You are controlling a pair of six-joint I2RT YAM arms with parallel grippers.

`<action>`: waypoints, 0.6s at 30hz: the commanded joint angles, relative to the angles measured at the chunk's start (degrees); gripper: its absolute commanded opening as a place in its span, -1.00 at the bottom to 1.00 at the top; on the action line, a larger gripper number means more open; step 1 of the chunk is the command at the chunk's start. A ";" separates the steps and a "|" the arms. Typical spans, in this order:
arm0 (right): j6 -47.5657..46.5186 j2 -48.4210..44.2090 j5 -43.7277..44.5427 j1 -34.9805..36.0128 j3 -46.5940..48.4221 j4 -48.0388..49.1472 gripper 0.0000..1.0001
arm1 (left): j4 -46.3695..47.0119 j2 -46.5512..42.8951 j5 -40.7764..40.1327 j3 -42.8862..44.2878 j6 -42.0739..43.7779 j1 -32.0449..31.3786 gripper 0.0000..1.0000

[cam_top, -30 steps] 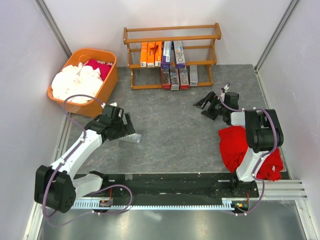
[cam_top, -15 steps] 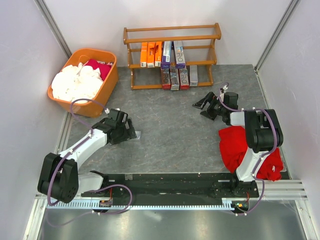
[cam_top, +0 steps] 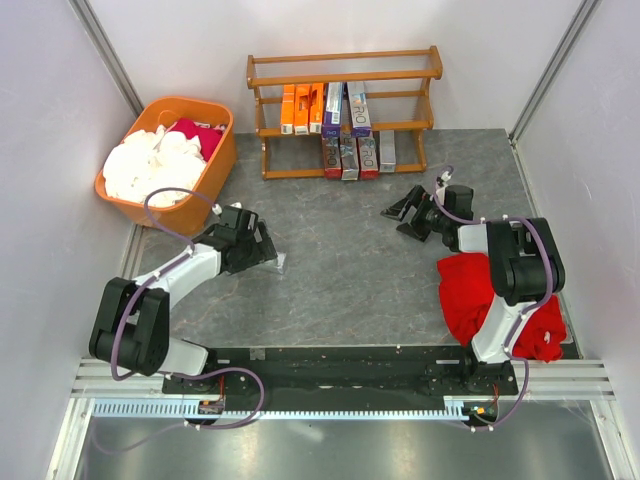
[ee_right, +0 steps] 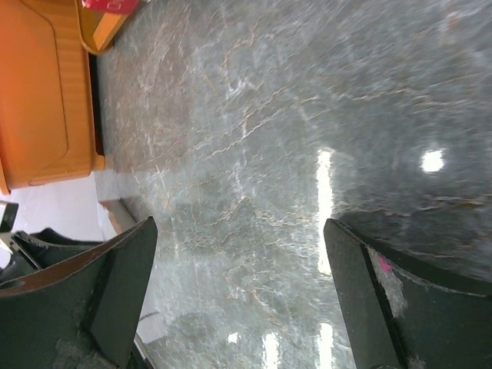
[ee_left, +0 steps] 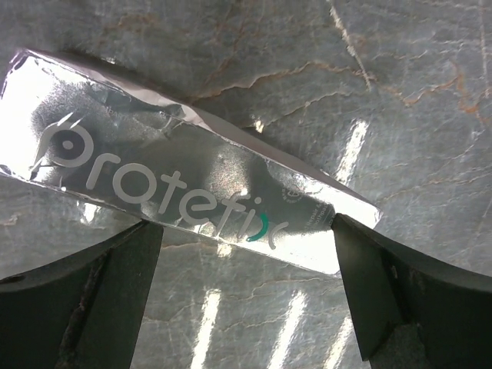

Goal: Place and organize the toothpastes onto the shelf

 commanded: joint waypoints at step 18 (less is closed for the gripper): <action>-2.65 4.24 -0.57 5.54 1.45 -2.54 0.96 | 4.54 11.50 5.88 8.87 -0.20 5.17 0.99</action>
